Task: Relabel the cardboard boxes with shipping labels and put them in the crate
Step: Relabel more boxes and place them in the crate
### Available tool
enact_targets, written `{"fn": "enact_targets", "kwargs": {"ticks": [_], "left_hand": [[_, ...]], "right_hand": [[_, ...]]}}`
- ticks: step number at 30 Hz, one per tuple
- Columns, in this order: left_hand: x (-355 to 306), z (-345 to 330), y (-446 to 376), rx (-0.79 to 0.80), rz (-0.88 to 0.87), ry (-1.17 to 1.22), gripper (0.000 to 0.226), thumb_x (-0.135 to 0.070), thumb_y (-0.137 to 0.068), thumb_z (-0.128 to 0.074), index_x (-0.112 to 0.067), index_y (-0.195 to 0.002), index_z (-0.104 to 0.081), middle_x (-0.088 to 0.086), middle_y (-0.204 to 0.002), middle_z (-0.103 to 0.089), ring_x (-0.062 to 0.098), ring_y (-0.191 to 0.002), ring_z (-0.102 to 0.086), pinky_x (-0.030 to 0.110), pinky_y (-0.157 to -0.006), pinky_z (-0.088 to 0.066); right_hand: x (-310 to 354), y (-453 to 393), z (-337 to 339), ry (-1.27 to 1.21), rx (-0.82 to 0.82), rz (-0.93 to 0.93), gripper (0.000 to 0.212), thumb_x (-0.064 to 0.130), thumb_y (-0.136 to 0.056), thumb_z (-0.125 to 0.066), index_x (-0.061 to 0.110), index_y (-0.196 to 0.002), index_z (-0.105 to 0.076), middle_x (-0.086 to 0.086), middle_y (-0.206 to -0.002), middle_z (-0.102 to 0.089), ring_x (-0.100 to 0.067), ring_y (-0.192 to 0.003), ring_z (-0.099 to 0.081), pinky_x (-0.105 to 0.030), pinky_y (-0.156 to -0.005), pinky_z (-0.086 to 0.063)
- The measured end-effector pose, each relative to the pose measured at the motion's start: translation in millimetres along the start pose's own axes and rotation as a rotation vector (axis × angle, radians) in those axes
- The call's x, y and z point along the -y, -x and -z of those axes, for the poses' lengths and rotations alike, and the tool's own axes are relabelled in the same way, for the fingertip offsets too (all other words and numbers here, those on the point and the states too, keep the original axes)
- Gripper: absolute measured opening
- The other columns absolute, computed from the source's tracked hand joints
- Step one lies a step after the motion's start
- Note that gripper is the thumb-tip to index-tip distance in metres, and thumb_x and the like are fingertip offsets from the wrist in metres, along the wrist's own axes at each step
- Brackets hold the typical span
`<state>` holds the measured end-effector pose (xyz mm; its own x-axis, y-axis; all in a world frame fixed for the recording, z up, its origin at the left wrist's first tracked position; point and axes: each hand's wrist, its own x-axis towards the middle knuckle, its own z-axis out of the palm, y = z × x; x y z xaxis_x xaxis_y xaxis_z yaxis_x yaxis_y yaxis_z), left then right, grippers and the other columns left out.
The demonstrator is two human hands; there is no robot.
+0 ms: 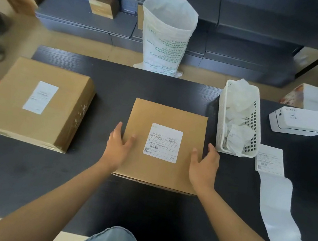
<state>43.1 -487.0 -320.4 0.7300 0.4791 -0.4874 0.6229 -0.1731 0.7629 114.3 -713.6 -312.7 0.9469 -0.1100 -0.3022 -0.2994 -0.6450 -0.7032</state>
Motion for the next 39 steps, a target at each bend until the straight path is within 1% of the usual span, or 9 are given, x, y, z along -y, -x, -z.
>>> {"fn": "enact_targets", "kwargs": {"ticks": [2, 5, 8, 15, 18, 25, 31, 35, 39], "left_hand": [[-0.7, 2.2, 5.7, 0.049, 0.116, 0.124, 0.064, -0.050, -0.094, -0.047, -0.021, -0.147, -0.024, 0.000, -0.142, -0.043, 0.016, -0.114, -0.053, 0.031, -0.089, -0.046], [2.9, 4.8, 7.7, 0.077, 0.172, 0.180, 0.057, -0.044, -0.094, -0.052, -0.021, -0.141, -0.030, -0.007, -0.121, -0.052, 0.003, -0.091, -0.056, 0.019, -0.066, -0.043], [6.7, 7.4, 8.4, 0.137, 0.229, 0.222, 0.065, -0.041, -0.090, -0.060, -0.019, -0.142, -0.027, -0.004, -0.124, -0.052, 0.011, -0.097, -0.059, 0.026, -0.075, -0.047], [10.6, 9.8, 10.6, 0.125, 0.292, 0.198, 0.067, -0.043, -0.089, -0.060, -0.019, -0.141, -0.025, -0.001, -0.117, -0.052, 0.020, -0.099, -0.059, 0.040, -0.089, -0.049], [9.7, 10.1, 13.1, 0.126, 0.289, 0.178, 0.068, -0.044, -0.088, -0.061, -0.020, -0.140, -0.026, -0.001, -0.117, -0.052, 0.020, -0.099, -0.058, 0.040, -0.088, -0.048], [-7.8, -7.7, 27.7, 0.221, 0.220, 0.115, 0.069, -0.042, -0.088, -0.061, -0.019, -0.143, -0.025, -0.001, -0.114, -0.053, 0.019, -0.097, -0.058, 0.041, -0.088, -0.049], [-35.7, -46.3, 58.1, 0.287, 0.110, -0.030, 0.076, -0.052, -0.076, -0.060, -0.018, -0.140, -0.037, -0.001, -0.118, -0.059, 0.023, -0.102, -0.060, 0.043, -0.093, -0.049], [-53.4, -70.1, 90.8, 0.304, 0.024, -0.087, 0.077, -0.055, -0.072, -0.060, -0.020, -0.138, -0.040, -0.001, -0.119, -0.060, 0.021, -0.102, -0.060, 0.044, -0.091, -0.050], [-61.9, -111.4, 145.7, 0.366, -0.040, -0.125, 0.070, -0.053, -0.078, -0.062, -0.020, -0.135, -0.039, -0.002, -0.113, -0.058, 0.019, -0.097, -0.059, 0.041, -0.081, -0.050]], "right_hand": [[-0.7, -0.6, 3.8, -0.083, 0.045, -0.130, 0.068, 0.042, -0.092, -0.056, 0.015, -0.148, -0.028, -0.007, -0.147, -0.037, -0.023, -0.134, -0.038, -0.039, -0.106, -0.037], [-4.7, -1.1, 9.8, -0.126, 0.166, -0.291, 0.071, 0.047, -0.088, -0.058, 0.015, -0.145, -0.032, -0.005, -0.138, -0.044, -0.023, -0.120, -0.047, -0.032, -0.088, -0.042], [-11.1, 0.5, 13.4, -0.138, 0.353, -0.379, 0.071, 0.045, -0.085, -0.062, 0.014, -0.142, -0.034, 0.001, -0.116, -0.051, -0.019, -0.103, -0.052, -0.031, -0.078, -0.044], [-14.6, 4.5, 20.8, -0.181, 0.464, -0.428, 0.077, 0.041, -0.080, -0.071, 0.014, -0.141, -0.031, -0.001, -0.118, -0.054, -0.020, -0.105, -0.056, -0.037, -0.085, -0.047], [-17.0, 11.5, 28.1, -0.203, 0.456, -0.440, 0.079, 0.042, -0.080, -0.071, 0.014, -0.141, -0.030, -0.002, -0.122, -0.052, -0.021, -0.109, -0.054, -0.039, -0.089, -0.047], [-42.5, 37.6, 64.8, -0.303, 0.370, -0.474, 0.074, 0.042, -0.079, -0.073, 0.016, -0.136, -0.034, 0.004, -0.108, -0.053, -0.008, -0.086, -0.053, -0.025, -0.058, -0.042], [-81.1, 64.5, 111.5, -0.397, 0.265, -0.489, 0.069, 0.044, -0.077, -0.074, 0.020, -0.129, -0.035, 0.004, -0.113, -0.052, -0.014, -0.096, -0.053, -0.031, -0.069, -0.044], [-105.8, 90.1, 147.6, -0.473, 0.211, -0.468, 0.063, 0.046, -0.076, -0.074, 0.025, -0.121, -0.035, 0.013, -0.096, -0.049, -0.005, -0.082, -0.049, -0.026, -0.058, -0.040], [-149.7, 136.2, 197.6, -0.556, 0.115, -0.442, 0.054, 0.046, -0.076, -0.074, 0.026, -0.111, -0.040, 0.012, -0.103, -0.056, -0.006, -0.087, -0.056, -0.027, -0.062, -0.046]]}}
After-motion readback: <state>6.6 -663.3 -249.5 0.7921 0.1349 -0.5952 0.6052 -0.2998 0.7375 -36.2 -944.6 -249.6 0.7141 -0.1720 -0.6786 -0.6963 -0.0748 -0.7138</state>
